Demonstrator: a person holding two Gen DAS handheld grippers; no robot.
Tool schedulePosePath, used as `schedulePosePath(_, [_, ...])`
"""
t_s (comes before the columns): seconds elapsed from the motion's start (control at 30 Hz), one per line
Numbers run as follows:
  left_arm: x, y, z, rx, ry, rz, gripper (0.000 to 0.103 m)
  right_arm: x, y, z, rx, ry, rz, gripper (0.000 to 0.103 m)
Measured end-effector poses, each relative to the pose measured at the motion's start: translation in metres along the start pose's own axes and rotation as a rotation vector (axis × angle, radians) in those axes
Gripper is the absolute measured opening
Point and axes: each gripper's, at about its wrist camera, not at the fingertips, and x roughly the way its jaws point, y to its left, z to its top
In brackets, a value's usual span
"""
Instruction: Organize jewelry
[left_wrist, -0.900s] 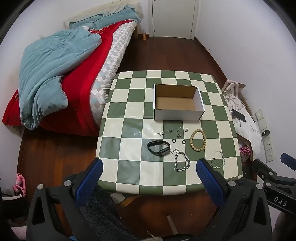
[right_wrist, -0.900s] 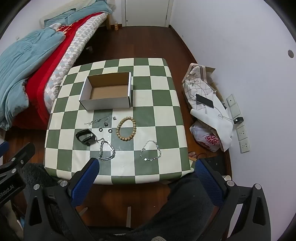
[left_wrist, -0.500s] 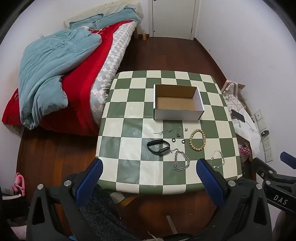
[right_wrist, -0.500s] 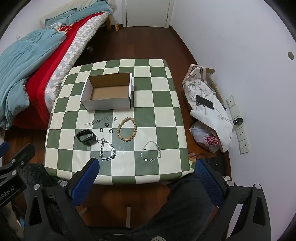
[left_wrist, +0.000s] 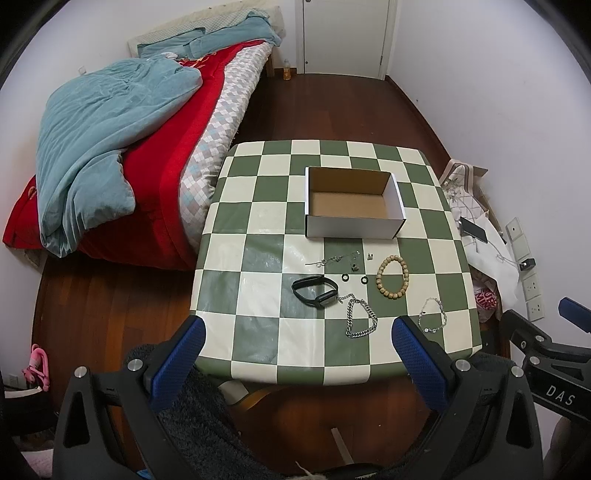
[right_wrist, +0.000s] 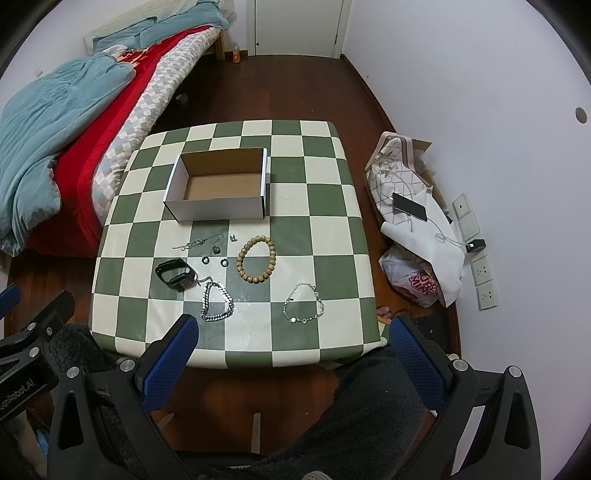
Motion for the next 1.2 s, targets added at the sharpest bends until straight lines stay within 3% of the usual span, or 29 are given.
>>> schedulePosePath(1.2, [-0.008, 0.0, -0.001, -0.006, -0.005, -0.011, 0.103, -0.009, 0.004, 0.004, -0.006, -0.01, -0.002, 0.103])
